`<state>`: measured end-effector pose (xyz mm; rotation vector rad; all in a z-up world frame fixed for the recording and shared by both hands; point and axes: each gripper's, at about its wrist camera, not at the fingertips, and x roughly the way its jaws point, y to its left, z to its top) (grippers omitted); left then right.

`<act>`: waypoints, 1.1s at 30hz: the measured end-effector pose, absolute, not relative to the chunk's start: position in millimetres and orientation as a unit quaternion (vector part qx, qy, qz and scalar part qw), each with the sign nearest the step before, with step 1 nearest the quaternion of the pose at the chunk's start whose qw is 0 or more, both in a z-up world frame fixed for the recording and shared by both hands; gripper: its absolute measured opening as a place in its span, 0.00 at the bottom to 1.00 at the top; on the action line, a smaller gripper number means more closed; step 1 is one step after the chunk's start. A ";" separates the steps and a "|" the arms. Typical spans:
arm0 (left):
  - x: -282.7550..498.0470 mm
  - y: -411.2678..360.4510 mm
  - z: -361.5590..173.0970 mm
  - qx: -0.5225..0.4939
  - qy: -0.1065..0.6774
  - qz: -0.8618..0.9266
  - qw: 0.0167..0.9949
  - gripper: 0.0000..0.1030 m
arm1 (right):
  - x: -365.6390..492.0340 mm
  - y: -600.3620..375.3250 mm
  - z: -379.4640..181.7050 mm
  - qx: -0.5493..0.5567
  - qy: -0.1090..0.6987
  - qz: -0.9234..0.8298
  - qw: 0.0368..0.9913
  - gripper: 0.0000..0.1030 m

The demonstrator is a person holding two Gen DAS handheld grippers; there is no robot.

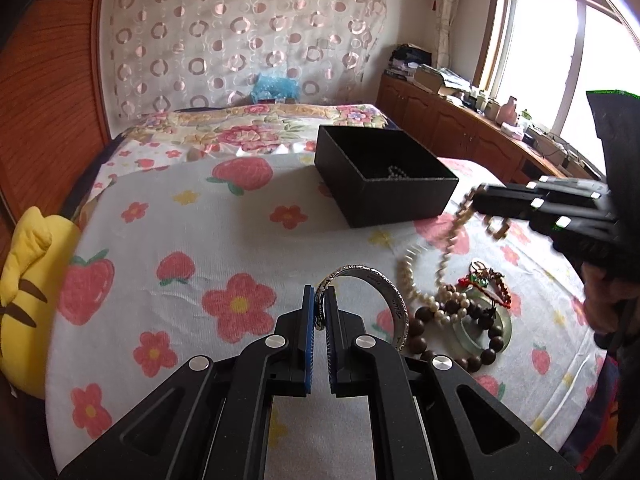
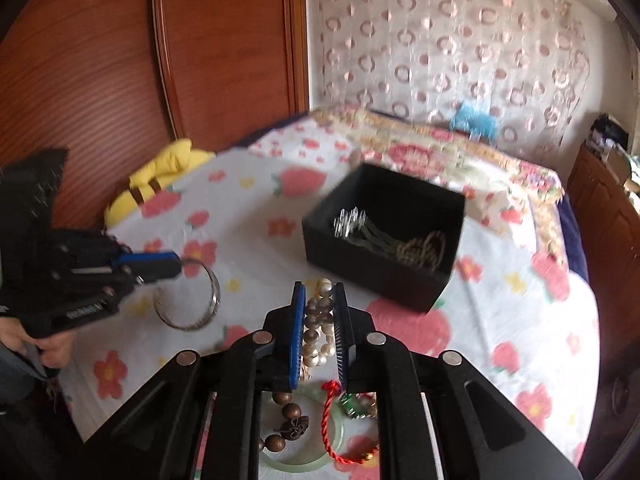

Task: Organize jewelry
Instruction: 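Grasp a pearl strand with the right tool while the left tool holds the bangle, then carry the bangle and pearl strand into the black box and open both tools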

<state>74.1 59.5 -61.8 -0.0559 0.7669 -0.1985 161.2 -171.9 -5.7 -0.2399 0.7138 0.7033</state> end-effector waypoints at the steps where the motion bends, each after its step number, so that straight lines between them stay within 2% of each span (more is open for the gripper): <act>1: 74.8 59.1 -59.8 -0.027 0.371 -0.097 0.923 0.04 | 160.9 -173.7 2.1 -0.114 0.334 0.337 0.873 0.15; 15: 89.0 47.4 -30.9 -0.020 0.341 -0.105 0.934 0.04 | 170.5 -180.0 70.3 -0.113 0.277 0.333 0.894 0.15; 33: 119.7 23.4 -4.9 0.003 0.319 -0.113 0.941 0.04 | 232.5 -184.8 114.5 -0.088 0.252 0.291 0.919 0.15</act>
